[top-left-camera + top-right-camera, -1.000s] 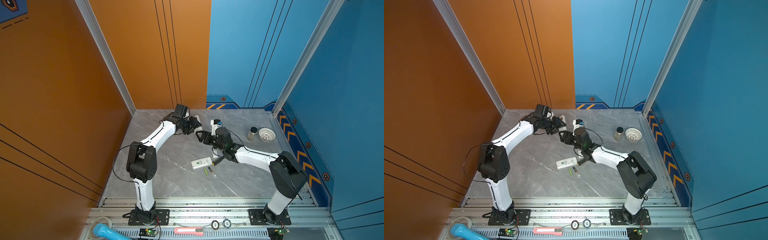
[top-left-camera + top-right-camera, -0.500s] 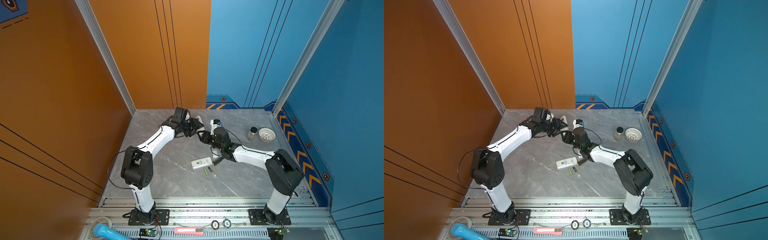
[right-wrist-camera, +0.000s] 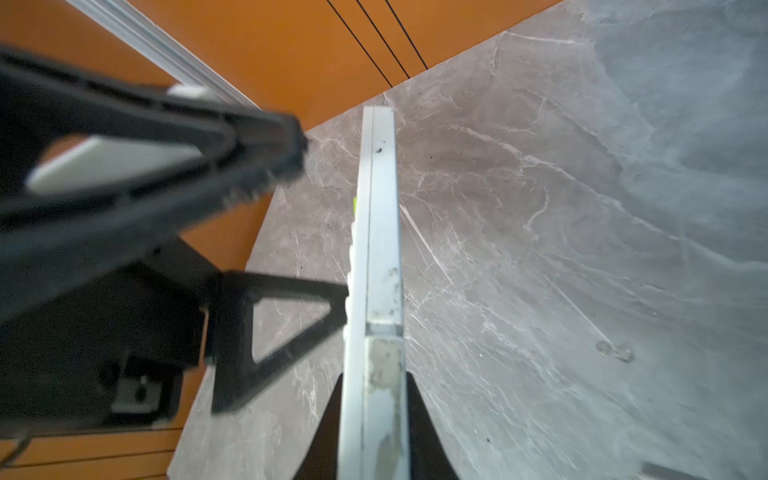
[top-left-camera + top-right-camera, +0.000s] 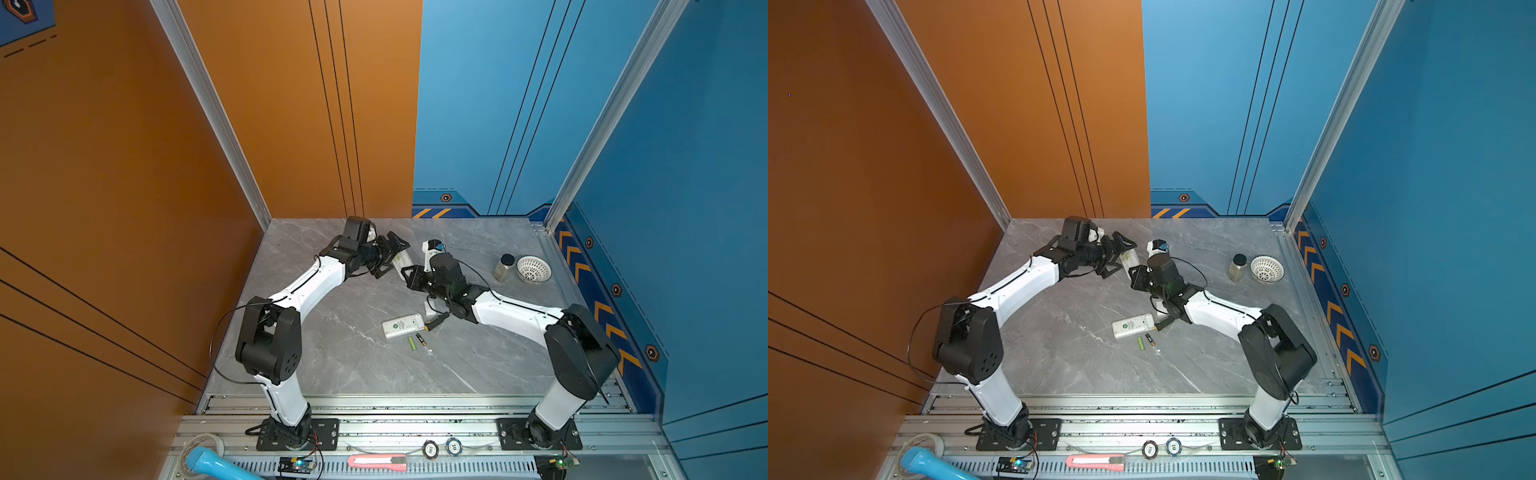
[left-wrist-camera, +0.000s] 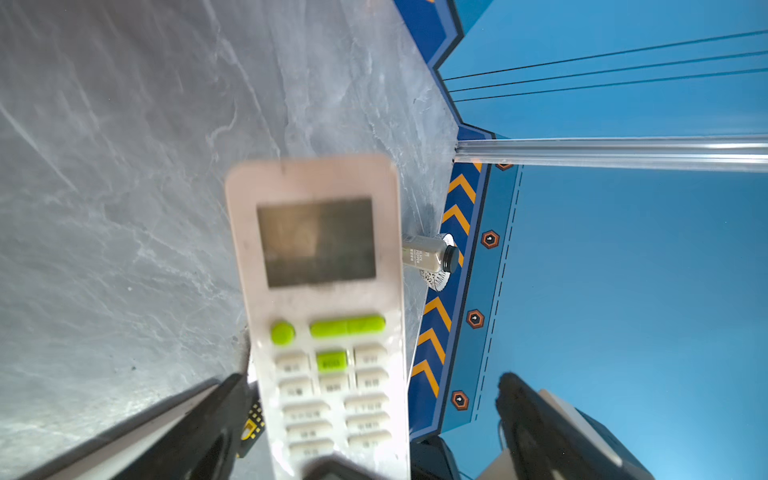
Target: Unload the batteries from the remote control
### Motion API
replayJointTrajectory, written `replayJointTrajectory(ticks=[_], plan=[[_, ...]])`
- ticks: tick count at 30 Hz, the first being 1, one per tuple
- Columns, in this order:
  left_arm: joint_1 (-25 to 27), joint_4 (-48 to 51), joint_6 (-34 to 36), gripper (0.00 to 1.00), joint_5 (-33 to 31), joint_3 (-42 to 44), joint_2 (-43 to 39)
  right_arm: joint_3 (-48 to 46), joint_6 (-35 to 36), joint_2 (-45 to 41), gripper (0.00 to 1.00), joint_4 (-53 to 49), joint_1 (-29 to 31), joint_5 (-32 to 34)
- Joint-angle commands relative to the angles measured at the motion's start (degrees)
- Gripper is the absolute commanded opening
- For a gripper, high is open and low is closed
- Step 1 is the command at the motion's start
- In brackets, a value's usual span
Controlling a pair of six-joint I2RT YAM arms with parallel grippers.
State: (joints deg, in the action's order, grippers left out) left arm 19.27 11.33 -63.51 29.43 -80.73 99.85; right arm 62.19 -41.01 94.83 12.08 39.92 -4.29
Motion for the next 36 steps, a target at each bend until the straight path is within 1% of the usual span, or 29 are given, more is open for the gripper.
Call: replayJointTrajectory(ticks=[1,2,4,5,6,7,9,10,12,16,19,21,25,26,27,30,31,32,34,36], plan=[[-3.67,2.36,1.43,0.98,1.42,-1.28,-3.71,-0.68,10.08,-7.86,0.00,-12.21,2.44,3.89],[-4.64,4.19,2.55,0.98,1.78,-2.05,-4.02,-1.00,12.72,-10.03,0.00,-15.23,3.00,6.43],[-6.16,8.32,4.73,0.98,2.97,-3.78,-4.40,-1.11,20.55,-14.11,0.00,-22.00,5.17,14.78],[-6.34,9.85,5.59,0.98,3.46,-4.66,-4.29,-1.09,23.90,-15.60,0.00,-23.75,6.22,19.02],[-6.09,11.58,6.77,0.98,3.83,-5.96,-4.23,-1.13,28.70,-16.80,0.00,-25.36,7.23,23.25],[-5.41,13.59,7.96,0.98,4.05,-7.40,-4.06,-1.20,32.65,-17.62,0.00,-26.31,7.88,26.34],[-3.98,16.59,8.85,0.98,5.13,-9.35,-3.41,-1.74,39.66,-18.86,0.00,-25.76,8.50,29.80],[-3.10,16.84,7.80,0.98,6.07,-9.40,-3.06,-2.48,42.81,-19.29,0.00,-24.02,8.81,30.82],[-1.44,16.81,5.30,0.98,6.65,-8.84,-2.53,-4.17,48.15,-19.90,0.00,-19.92,9.14,30.78],[0.85,15.06,1.77,0.98,5.29,-7.94,-2.68,-6.51,51.42,-19.28,0.00,-13.42,9.43,29.90],[1.58,10.51,-2.50,1.00,4.81,-4.80,-3.41,-5.77,51.84,-17.79,0.00,-13.16,10.48,29.92],[1.90,9.40,-4.04,0.97,4.91,-3.28,-3.14,-5.60,52.79,-17.21,0.00,-12.41,11.61,30.30],[2.44,7.43,-7.19,0.88,5.73,-0.74,-2.21,-5.08,54.23,-16.19,0.00,-12.12,13.31,30.92],[2.52,6.73,-8.00,0.80,5.81,-0.28,-2.00,-4.91,54.56,-15.99,0.00,-12.25,13.63,31.01],[2.53,5.67,-8.81,0.75,5.90,0.34,-2.02,-4.74,54.79,-15.82,0.00,-12.38,14.00,31.18],[2.53,2.22,-11.59,0.62,5.95,1.71,-2.10,-4.89,55.23,-15.33,0.00,-12.39,14.98,31.36],[2.61,2.01,-11.87,0.59,6.14,1.63,-2.03,-4.93,55.51,-15.14,0.00,-12.43,15.30,31.53],[2.61,1.92,-11.99,0.57,6.55,1.54,-1.95,-4.96,55.82,-14.86,0.00,-12.48,15.64,32.05],[2.39,1.28,-12.98,0.57,7.38,2.10,-2.02,-4.85,56.11,-14.41,0.00,-12.55,16.10,32.55],[2.22,-3.00,-15.18,0.51,7.50,4.23,-2.63,-5.23,56.69,-13.90,0.00,-12.13,16.46,33.08]])
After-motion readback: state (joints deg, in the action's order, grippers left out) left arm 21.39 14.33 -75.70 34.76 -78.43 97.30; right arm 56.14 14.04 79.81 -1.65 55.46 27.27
